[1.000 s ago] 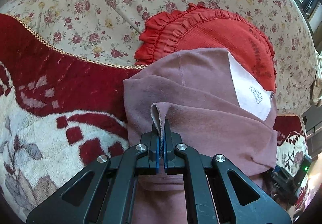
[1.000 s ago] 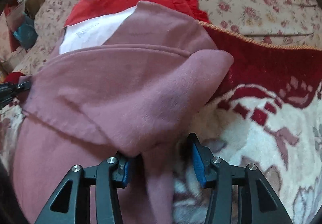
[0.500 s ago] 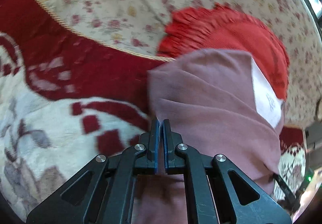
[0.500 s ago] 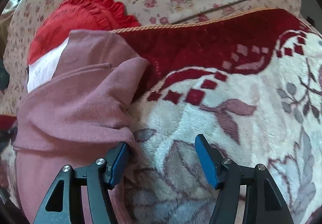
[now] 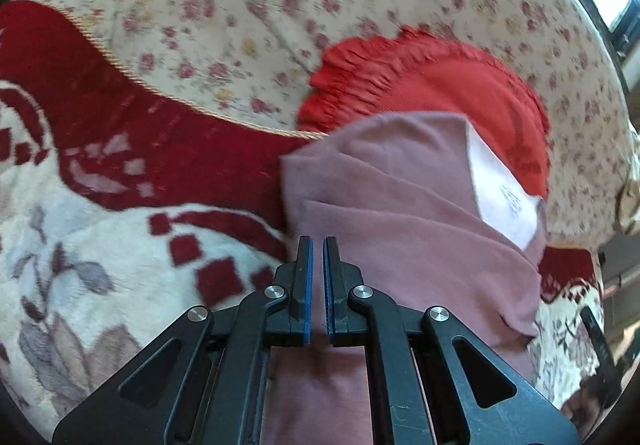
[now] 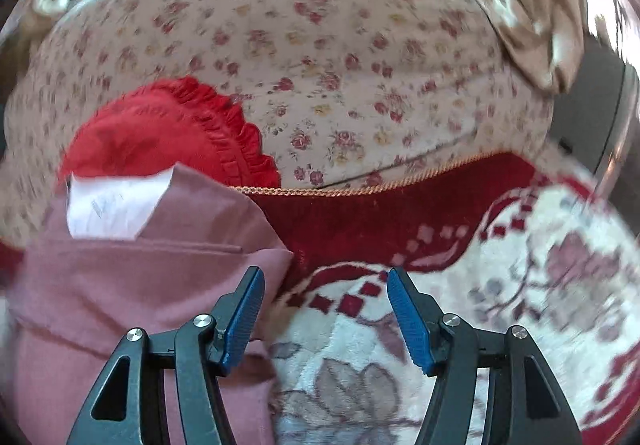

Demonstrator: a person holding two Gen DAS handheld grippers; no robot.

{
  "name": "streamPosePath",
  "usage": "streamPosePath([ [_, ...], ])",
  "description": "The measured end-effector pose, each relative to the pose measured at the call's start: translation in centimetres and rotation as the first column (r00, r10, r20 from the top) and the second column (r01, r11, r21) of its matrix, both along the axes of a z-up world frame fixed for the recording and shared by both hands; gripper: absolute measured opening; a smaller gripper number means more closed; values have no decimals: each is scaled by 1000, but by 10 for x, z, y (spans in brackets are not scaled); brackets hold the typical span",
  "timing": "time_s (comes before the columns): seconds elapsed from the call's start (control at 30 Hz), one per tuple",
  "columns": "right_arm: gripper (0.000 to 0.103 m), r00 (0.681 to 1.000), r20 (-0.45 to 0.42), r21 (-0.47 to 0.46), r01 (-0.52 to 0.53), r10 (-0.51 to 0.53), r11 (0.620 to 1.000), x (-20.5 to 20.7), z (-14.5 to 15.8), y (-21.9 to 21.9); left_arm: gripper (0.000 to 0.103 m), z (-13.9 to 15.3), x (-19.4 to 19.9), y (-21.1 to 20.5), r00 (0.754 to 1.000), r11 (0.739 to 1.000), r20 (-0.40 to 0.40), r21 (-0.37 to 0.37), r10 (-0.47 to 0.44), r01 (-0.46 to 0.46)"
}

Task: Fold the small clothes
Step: 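Move both open tools to the shirt hem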

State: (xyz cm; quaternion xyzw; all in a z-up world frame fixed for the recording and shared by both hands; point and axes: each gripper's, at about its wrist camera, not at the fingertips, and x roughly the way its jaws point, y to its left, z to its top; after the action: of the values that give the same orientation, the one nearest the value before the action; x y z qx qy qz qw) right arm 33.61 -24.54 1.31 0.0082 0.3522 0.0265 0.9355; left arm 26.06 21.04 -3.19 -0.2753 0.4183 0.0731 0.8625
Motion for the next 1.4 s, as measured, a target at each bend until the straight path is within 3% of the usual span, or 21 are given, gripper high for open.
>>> streamPosePath([
  [0.03,49,999,-20,93,-30,32,995,3,-3,-3,2,1,1,-5,1000,1000,12,-12,-27,27],
  [0.1,27,990,-54,204,-118,131,972,11,-13,4,2,2,3,-19,995,996,34,-21,-90,91],
  [0.17,22,971,-82,177,-208,225,962,17,-27,28,2,-1,7,-39,984,984,39,-25,-176,177],
  [0.23,19,950,-137,149,-260,280,954,22,-44,47,2,-10,13,-55,977,977,-16,28,-211,211],
  [0.27,17,943,-176,125,-265,284,956,25,-55,52,2,-17,15,-59,976,975,-59,60,-208,212],
  [0.33,16,927,-295,15,-238,232,971,37,-88,50,5,-22,17,-58,979,979,-67,57,-192,196],
  [0.37,9,926,-304,7,-231,222,973,39,-96,44,5,-22,17,-57,980,979,-65,61,-189,193],
  [0.4,9,931,-286,13,-231,225,973,41,-96,41,5,-22,17,-56,981,980,-66,68,-180,184],
  [0.5,10,950,-305,-129,-117,73,985,49,-103,22,5,-21,13,-53,985,984,-49,52,-165,168],
  [0.53,10,944,-321,-48,-98,77,994,51,-109,9,5,-21,12,-52,986,985,-47,50,-161,163],
  [0.6,10,950,-301,-34,-93,79,995,51,-99,5,5,-21,7,-46,989,989,-30,33,-141,142],
  [0.7,10,985,-152,-94,-98,83,991,37,-58,20,5,-9,0,-38,996,996,47,48,-79,77],
  [0.8,10,974,-19,10,-226,227,974,34,-29,51,5,-9,6,-36,995,996,79,75,-53,47],
  [0.87,10,960,-41,12,-278,278,961,42,-38,70,5,-29,20,-40,995,994,26,65,-92,90],
  [0.97,10,961,-146,-69,-248,236,966,70,-79,82,10,-57,38,-43,993,990,-59,86,-104,109],
  [1.03,16,950,-226,26,-217,217,976,87,-103,64,10,-60,40,-39,994,994,-59,56,-95,99],
  [1.07,20,948,-243,90,-188,205,978,93,-100,53,10,-60,40,-37,994,994,-60,48,-94,97],
  [1.1,32,947,-258,100,-171,192,980,95,-101,49,10,-60,40,-37,994,994,-60,47,-94,96],
  [1.23,49,944,-278,118,-148,176,982,96,-101,39,10,-54,38,-34,996,996,-47,42,-75,77],
  [1.3,44,956,-243,121,-141,167,983,92,-87,36,10,-40,30,-33,999,997,-9,61,-42,42],
  [1.4,44,984,-94,28,-152,154,988,73,-42,56,10,-15,19,-50,993,991,98,126,-66,53],
])
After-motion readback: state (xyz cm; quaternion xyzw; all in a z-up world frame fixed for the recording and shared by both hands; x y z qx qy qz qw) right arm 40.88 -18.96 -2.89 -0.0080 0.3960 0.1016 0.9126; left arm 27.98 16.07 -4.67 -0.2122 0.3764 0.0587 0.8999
